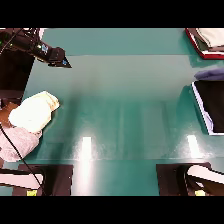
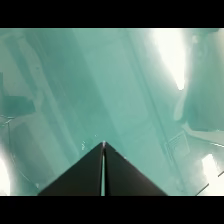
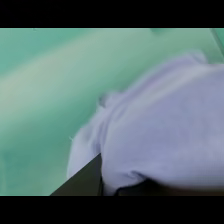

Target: Fold the shirts.

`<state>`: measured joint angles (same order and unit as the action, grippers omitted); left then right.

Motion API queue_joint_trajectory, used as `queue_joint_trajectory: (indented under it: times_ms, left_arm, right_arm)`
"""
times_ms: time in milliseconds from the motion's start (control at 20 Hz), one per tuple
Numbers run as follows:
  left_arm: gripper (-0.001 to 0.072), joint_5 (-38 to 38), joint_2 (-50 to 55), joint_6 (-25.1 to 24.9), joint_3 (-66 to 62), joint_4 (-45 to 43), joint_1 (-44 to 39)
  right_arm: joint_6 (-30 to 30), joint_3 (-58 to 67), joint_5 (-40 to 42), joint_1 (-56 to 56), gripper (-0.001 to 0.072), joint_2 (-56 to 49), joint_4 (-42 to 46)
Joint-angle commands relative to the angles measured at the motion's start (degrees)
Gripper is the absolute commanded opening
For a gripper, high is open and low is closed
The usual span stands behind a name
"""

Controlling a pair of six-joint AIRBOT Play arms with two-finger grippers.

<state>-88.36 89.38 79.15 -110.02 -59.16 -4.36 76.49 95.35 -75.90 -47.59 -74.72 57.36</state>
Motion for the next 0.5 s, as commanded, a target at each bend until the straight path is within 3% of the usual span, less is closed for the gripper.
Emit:
queue_joint_trajectory:
  times_ms: [0, 150, 250, 300, 450]
  left_arm:
    - [0.0025, 0.0, -0.04, -0.59, 0.02, -0.02, -0.02]
    - [0.0025, -0.04, -0.04, -1.51, 0.02, 0.0, -0.02]
    - [0.0025, -0.15, -0.04, -1.57, 0.02, 0.0, -0.02]
    - [0.0025, -0.24, -0.04, -1.57, 0.02, 0.0, -0.02]
    - [0.0025, -0.24, -0.04, -1.57, 0.02, 0.0, -0.02]
  right_arm:
    - [8.35, 0.0, -8.07, -0.09, 0.0015, 0.98, 13.14]
    - [10.05, -1.42, -13.49, -0.09, 0.0051, 1.01, 20.35]
    - [10.34, -4.31, -15.06, -0.13, 0.0504, 1.2, 23.87]
    - [10.49, -6.47, -15.52, -0.46, 0.0538, 1.64, 23.91]
    - [10.56, -12.15, -15.63, -2.51, 0.0535, 3.48, 23.87]
